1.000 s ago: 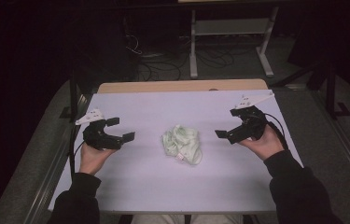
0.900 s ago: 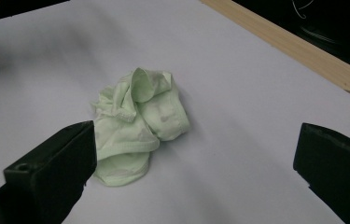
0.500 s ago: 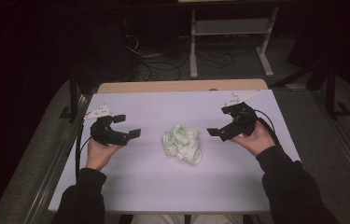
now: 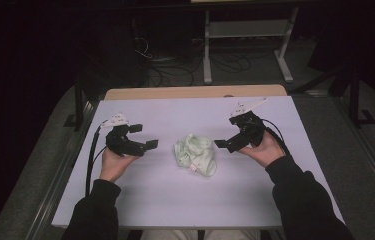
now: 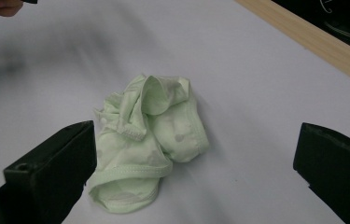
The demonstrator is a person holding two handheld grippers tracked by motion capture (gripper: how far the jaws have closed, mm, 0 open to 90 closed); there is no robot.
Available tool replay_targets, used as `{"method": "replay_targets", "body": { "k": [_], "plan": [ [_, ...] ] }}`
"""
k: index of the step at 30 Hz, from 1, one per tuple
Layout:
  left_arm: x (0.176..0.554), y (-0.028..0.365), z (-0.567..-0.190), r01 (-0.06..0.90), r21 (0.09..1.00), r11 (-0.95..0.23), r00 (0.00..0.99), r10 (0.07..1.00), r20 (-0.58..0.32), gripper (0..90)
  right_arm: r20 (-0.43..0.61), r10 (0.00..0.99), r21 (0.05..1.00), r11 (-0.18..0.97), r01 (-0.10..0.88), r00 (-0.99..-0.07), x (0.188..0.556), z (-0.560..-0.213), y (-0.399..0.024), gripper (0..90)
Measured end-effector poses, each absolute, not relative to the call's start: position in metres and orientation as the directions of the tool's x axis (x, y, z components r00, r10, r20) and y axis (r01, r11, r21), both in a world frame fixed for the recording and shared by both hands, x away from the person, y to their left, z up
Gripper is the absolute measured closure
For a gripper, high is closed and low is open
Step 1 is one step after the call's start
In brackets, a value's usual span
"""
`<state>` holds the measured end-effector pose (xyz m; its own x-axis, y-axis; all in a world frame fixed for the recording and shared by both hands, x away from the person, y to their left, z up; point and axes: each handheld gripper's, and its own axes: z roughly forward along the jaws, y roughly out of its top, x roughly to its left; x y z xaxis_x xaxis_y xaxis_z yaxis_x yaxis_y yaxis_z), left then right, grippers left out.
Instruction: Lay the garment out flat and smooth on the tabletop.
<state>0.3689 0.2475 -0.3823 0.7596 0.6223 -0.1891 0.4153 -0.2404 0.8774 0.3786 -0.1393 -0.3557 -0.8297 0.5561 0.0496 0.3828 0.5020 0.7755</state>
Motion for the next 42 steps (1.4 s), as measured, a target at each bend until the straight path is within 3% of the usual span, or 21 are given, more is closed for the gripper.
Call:
{"method": "replay_targets", "body": {
  "k": [31, 42],
  "plan": [
    [0.383, 0.214, -0.419, 0.463, 0.842, -0.276, 0.781, 0.576, -0.241, 0.0, 0.088, 0.520, 0.732, 0.544, 0.409, -0.850, 0.396, -0.394, -0.092, 0.0],
    [0.383, 0.205, -0.431, 0.493, 0.817, -0.298, 0.789, 0.549, -0.275, 0.0, 0.099, 0.500, 0.723, 0.558, 0.407, -0.861, 0.399, -0.401, -0.078, 16.2]
  ]
}}
